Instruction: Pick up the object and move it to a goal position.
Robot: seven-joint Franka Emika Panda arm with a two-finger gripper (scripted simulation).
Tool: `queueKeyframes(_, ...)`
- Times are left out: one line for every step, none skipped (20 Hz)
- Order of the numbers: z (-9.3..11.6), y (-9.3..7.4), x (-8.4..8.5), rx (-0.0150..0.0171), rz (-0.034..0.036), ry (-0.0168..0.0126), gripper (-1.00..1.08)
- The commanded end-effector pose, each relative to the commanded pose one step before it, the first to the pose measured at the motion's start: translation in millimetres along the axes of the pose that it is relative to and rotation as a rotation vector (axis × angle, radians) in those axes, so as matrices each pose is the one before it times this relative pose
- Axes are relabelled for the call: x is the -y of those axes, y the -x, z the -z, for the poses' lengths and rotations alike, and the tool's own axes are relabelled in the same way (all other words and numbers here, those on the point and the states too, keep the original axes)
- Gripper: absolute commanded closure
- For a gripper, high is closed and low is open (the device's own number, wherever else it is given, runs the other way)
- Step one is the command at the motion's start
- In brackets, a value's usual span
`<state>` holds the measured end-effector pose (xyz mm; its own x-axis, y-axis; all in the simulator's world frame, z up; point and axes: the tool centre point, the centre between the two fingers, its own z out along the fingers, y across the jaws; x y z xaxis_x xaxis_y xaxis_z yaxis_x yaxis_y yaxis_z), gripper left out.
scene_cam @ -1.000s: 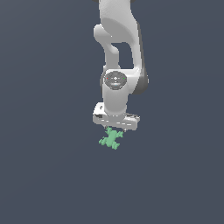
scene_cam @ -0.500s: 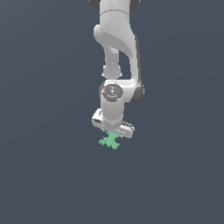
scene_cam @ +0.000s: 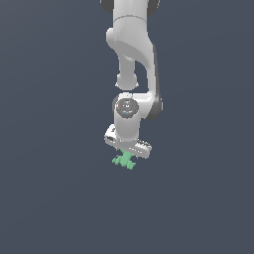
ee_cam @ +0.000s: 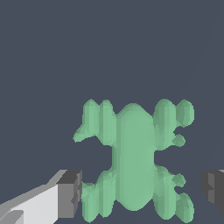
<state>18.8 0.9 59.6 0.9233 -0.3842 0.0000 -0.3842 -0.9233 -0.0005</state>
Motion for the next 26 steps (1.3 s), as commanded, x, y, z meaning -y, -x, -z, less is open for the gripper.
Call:
queueKeyframes(-7.68,0.45,-0.34,0.00082,-0.00084,0.00046,-0.92)
queueKeyframes(-4.36,0.05,-0.22,-0.00013,-0.00068,0.00001,-0.92)
queueKeyframes(-5.08,0.25,0.20,0.00000,0.00000,0.00000,-0.92)
queueKeyframes(-5.59,0.06,-0.34,-0.00018,-0.00096,0.00002,-0.92)
queueKeyframes(-5.47,0.11,-0.18,-0.00013,-0.00068,0.00001,-0.92)
queueKeyframes(-4.80,0.20,0.20,0.00000,0.00000,0.00000,-0.92)
queueKeyframes(-3.97,-0.05,-0.20,-0.00013,-0.00068,0.00001,-0.92)
queueKeyframes(-3.30,0.01,0.19,0.00000,0.00000,0.00000,-0.92)
queueKeyframes(-2.50,-0.21,-0.09,-0.00010,-0.00048,0.00000,-0.92)
queueKeyframes(-1.83,-0.20,0.18,0.00000,0.00000,0.00000,-0.92)
queueKeyframes(-1.13,-0.28,0.18,0.00000,0.00000,0.00000,-0.92)
queueKeyframes(-0.52,-0.29,0.14,0.00000,0.00000,0.00000,-0.92)
queueKeyframes(-0.11,-0.13,0.06,0.00000,0.00000,0.00000,-0.92)
queueKeyframes(0.00,0.00,0.00,0.00000,0.00000,0.00000,1.08)
queueKeyframes(0.00,0.00,0.00,0.00000,0.00000,0.00000,1.08)
queueKeyframes(0.00,0.00,0.00,0.00000,0.00000,0.00000,1.08)
queueKeyframes(0.00,0.00,0.00,0.00000,0.00000,0.00000,1.08)
queueKeyframes(0.00,0.00,0.00,0.00000,0.00000,0.00000,1.08)
queueKeyframes(0.00,0.00,0.00,0.00000,0.00000,0.00000,1.08)
queueKeyframes(0.00,0.00,0.00,0.00000,0.00000,0.00000,1.08)
queueKeyframes(0.00,0.00,0.00,0.00000,0.00000,0.00000,1.08)
queueKeyframes(0.00,0.00,0.00,0.00000,0.00000,0.00000,1.08)
queueKeyframes(0.00,0.00,0.00,0.00000,0.00000,0.00000,1.08)
queueKeyframes(0.48,-0.48,-0.39,-0.00080,-0.00087,-0.00014,1.08)
queueKeyframes(0.06,0.03,-0.30,0.00000,0.00000,0.00000,1.08)
queueKeyframes(0.18,0.09,-0.89,0.00000,0.00000,0.00000,1.08)
